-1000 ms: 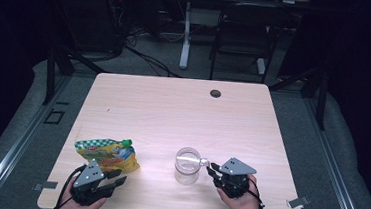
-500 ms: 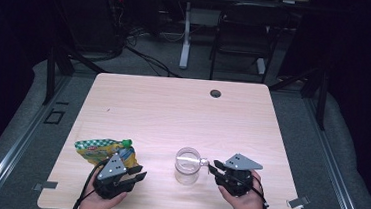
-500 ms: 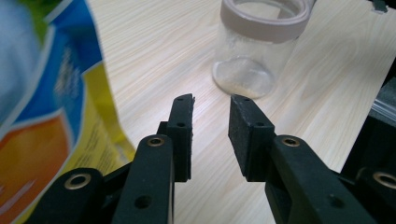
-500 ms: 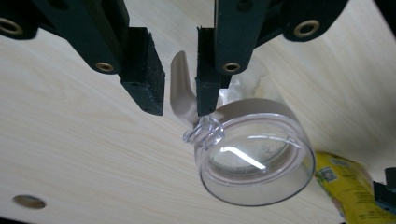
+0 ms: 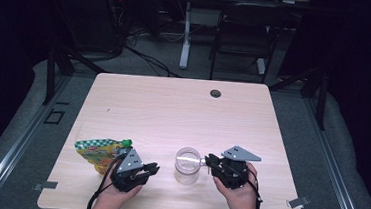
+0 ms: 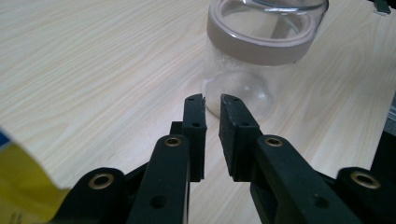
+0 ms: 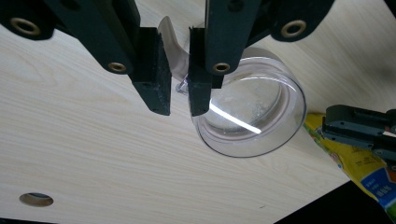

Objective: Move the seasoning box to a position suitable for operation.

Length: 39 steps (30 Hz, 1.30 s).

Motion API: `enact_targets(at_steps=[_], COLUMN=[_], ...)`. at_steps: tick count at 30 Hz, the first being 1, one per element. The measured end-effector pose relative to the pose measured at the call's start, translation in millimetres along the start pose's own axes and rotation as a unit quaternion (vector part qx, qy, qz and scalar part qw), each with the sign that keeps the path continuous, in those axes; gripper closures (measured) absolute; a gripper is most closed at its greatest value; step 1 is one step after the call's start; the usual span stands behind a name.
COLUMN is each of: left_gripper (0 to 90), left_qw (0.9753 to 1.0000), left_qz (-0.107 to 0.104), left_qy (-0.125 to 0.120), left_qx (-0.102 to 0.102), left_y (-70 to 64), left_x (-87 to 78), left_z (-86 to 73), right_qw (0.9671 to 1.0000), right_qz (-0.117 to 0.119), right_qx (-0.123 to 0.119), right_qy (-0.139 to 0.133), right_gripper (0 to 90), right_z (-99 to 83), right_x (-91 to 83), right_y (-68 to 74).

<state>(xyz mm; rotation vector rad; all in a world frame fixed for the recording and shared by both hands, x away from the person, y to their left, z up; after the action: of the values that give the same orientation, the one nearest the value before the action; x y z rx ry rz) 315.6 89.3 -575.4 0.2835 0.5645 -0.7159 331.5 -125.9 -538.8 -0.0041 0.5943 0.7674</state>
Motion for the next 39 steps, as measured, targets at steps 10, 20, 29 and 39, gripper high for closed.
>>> enact_targets(at_steps=[10,20,29,39], left_gripper=[90.0,90.0,90.0,90.0], left_qw=[0.9999,0.9998,0.9997,0.9996], left_qz=[-0.014,-0.016,-0.02,-0.026], left_qy=[0.002,-0.002,-0.004,0.0], left_qx=[0.001,0.009,0.013,0.013], left_y=[-8.4,-12.9,-15.9,-19.9], left_x=[16.0,20.9,23.7,27.8], left_z=[5.4,10.8,14.6,16.6], right_qw=[0.9997,0.9994,0.9992,0.9992], right_qz=[0.015,0.009,0.014,0.014], right_qx=[0.005,0.024,0.025,0.026], right_qy=[-0.016,-0.023,-0.027,-0.029], right_gripper=[81.0,81.9,81.6,81.6], right_z=[-4.2,-2.3,-2.8,-3.5], right_x=[2.8,2.9,3.2,2.5], right_y=[2.0,-3.3,-2.7,-3.6])
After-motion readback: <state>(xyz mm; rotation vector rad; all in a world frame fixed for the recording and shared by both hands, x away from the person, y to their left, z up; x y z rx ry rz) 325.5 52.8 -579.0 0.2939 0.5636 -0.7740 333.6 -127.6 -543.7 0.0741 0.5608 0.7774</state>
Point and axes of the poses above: each handheld gripper's, and its own axes: x roughly forward along the jaws, z roughly out of its top, y roughly to its left, the point moved 8 cm from there along x, roughly forward along the jaws, and after that the axes turned 10 degrees about z, right-handed, at the moved point
